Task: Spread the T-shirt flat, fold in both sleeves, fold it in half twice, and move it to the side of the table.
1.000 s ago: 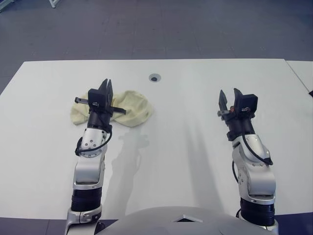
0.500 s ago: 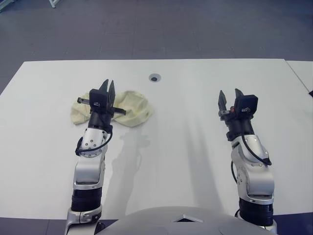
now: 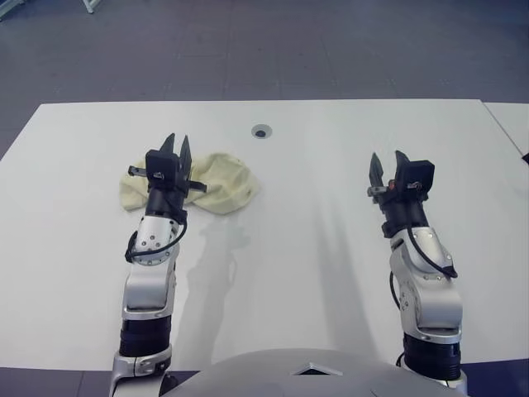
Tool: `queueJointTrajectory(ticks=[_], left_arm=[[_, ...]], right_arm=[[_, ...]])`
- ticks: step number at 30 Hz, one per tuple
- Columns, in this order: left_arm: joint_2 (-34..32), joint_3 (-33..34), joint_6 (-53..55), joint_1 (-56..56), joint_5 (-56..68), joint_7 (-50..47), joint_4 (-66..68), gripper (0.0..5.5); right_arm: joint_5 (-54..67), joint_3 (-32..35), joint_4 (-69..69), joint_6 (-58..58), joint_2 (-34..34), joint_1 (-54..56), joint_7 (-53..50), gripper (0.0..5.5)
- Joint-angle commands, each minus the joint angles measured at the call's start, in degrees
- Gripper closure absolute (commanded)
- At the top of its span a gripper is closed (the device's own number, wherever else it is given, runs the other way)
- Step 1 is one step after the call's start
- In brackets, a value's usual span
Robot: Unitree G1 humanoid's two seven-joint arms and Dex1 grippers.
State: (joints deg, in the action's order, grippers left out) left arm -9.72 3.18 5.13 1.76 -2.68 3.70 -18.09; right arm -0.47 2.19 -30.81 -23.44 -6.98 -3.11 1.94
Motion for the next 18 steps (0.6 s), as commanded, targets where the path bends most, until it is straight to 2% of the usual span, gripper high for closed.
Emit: queueJointTrajectory(ticks=[1, 8, 13, 18], left_arm=[[-0.6, 0.9, 0.6, 2.1, -0.2, -0.2, 1.5, 3.76], [-4.8, 3.7, 0.8, 5.7, -2.4, -0.4, 8.4, 2.54], [-11.2, 8.7, 0.3, 10.7, -2.1, -0.4, 20.0, 1.81], [-19.8, 8.2, -2.4, 17.1, -6.4, -0.3, 36.8, 0.97]], right_arm=[[0.0, 0.4, 0.3, 0.0, 0.1, 1.3, -0.3, 2.78], [-0.1, 0.0, 0.2, -0.4, 0.3, 1.4, -0.3, 1.61], [0.2, -0.6, -0.4, -1.6, 0.2, 0.2, 0.3, 0.90], [0.2, -1.3, -0.7, -2.3, 0.2, 0.2, 0.6, 0.11]])
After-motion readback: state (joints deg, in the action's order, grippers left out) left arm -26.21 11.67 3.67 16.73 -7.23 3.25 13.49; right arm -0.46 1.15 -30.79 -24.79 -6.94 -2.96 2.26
